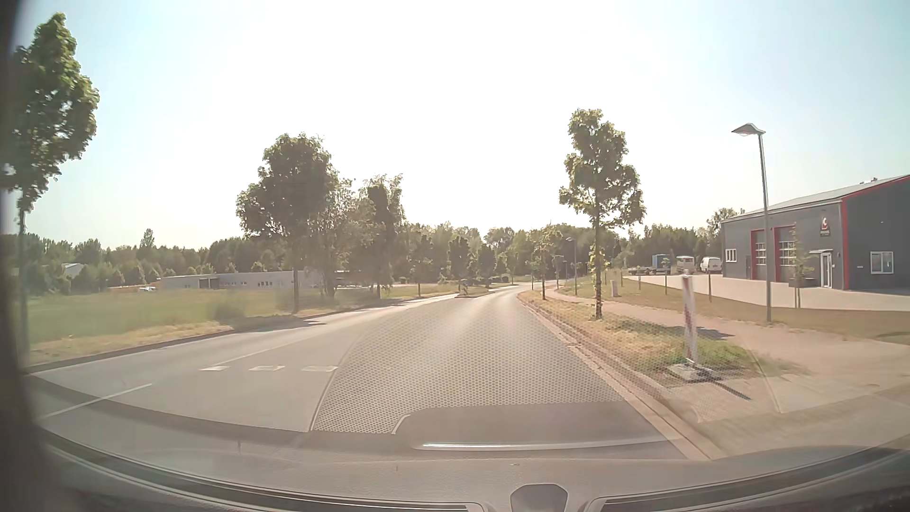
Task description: Follow the waypoints while adhering to traffic rules and regulations
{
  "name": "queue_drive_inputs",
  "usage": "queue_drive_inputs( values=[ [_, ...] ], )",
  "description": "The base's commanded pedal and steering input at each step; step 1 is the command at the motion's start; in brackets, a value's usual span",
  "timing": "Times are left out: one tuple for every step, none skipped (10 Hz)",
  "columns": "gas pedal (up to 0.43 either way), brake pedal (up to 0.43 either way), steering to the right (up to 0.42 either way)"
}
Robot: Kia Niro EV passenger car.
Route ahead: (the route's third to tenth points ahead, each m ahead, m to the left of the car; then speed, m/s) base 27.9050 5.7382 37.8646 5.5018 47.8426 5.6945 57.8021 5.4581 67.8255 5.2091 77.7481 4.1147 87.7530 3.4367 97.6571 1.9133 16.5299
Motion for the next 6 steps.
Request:
queue_drive_inputs(
  values=[
    [0.13,0.006,0.0],
    [0.13,0.006,0.0],
    [0.13,0.006,0.0],
    [0.13,0.006,0.0],
    [0.13,0.006,0.0],
    [0.13,0.006,0.0]
  ],
)
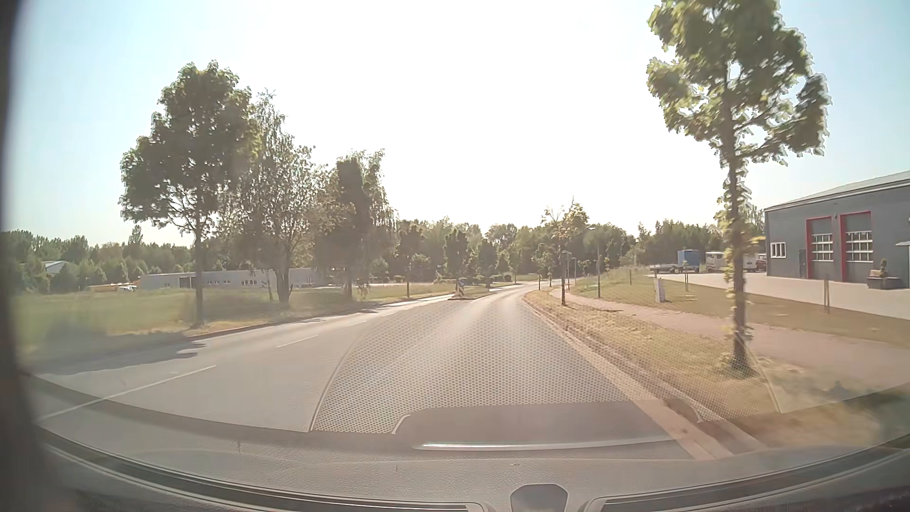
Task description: Follow the waypoints while adhering to traffic rules and regulations
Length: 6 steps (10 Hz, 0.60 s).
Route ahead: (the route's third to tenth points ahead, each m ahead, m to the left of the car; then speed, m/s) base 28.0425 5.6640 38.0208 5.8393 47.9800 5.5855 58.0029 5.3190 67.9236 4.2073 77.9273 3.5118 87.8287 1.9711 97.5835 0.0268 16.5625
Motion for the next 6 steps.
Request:
queue_drive_inputs(
  values=[
    [0.13,0.006,0.0],
    [0.13,0.006,0.0],
    [0.13,0.006,0.001],
    [0.13,0.006,0.0],
    [0.13,0.006,0.001],
    [0.13,0.006,0.001]
  ],
)
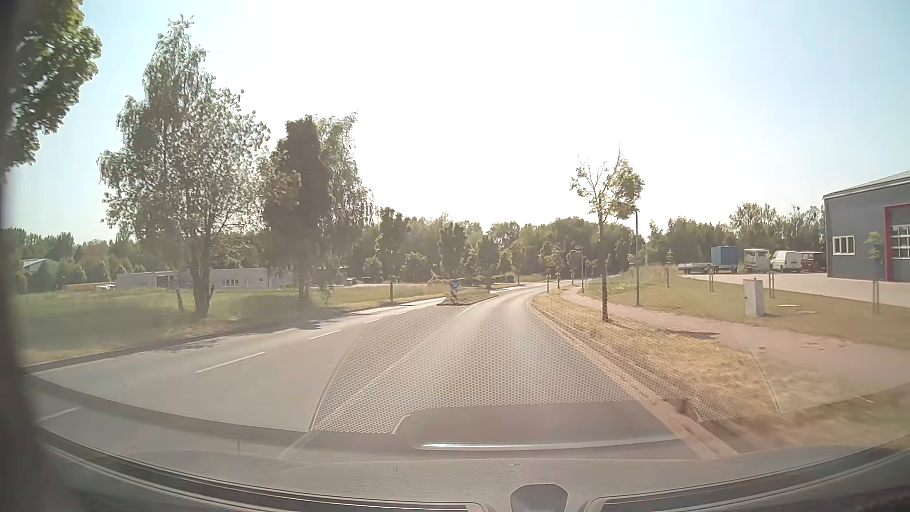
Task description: Follow the waypoints while adhering to traffic rules and regulations
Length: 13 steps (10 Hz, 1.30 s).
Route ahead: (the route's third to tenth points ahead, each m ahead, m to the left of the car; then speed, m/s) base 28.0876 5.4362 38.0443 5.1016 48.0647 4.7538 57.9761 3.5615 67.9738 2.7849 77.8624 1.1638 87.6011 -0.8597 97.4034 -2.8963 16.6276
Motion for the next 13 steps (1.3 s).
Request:
queue_drive_inputs(
  values=[
    [0.13,0.006,0.001],
    [0.13,0.006,0.001],
    [0.13,0.006,0.0],
    [0.13,0.006,0.001],
    [0.13,0.006,0.001],
    [0.13,0.006,0.001],
    [0.13,0.006,0.001],
    [0.13,0.006,0.001],
    [0.13,0.006,0.002],
    [0.13,0.006,0.003],
    [0.13,0.006,0.004],
    [0.13,0.006,0.005],
    [0.13,0.006,0.006]
  ],
)
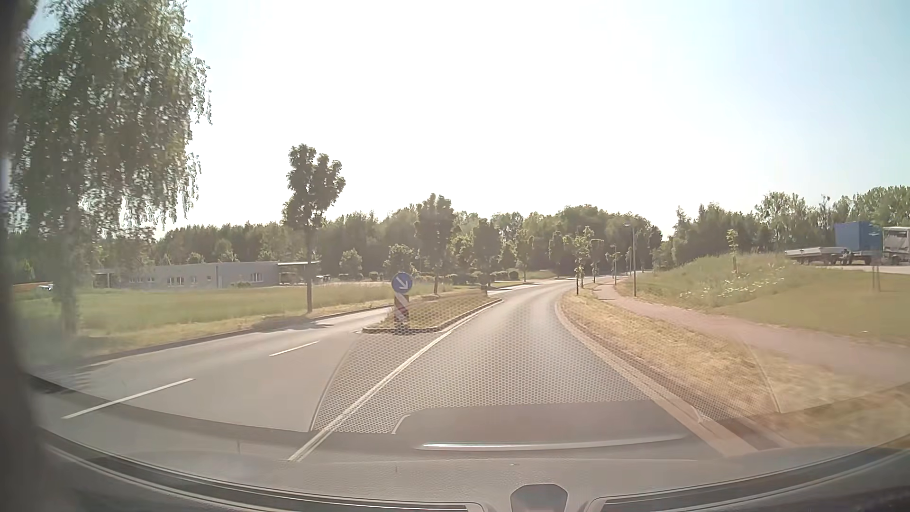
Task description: Follow the waypoints while adhering to traffic rules and regulations
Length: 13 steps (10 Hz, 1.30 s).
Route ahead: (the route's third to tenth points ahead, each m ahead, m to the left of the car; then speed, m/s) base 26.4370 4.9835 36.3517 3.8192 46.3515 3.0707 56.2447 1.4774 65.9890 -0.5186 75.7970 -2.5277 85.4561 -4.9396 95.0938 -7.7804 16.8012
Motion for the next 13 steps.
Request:
queue_drive_inputs(
  values=[
    [0.13,0.006,0.008],
    [0.13,0.006,0.009],
    [0.13,0.006,0.011],
    [0.13,0.006,0.013],
    [0.13,0.006,0.015],
    [0.13,0.006,0.016],
    [0.13,0.006,0.016],
    [0.13,0.006,0.018],
    [0.13,0.006,0.019],
    [0.13,0.006,0.02],
    [0.13,0.006,0.02],
    [0.13,0.006,0.02],
    [0.13,0.006,0.02]
  ],
)
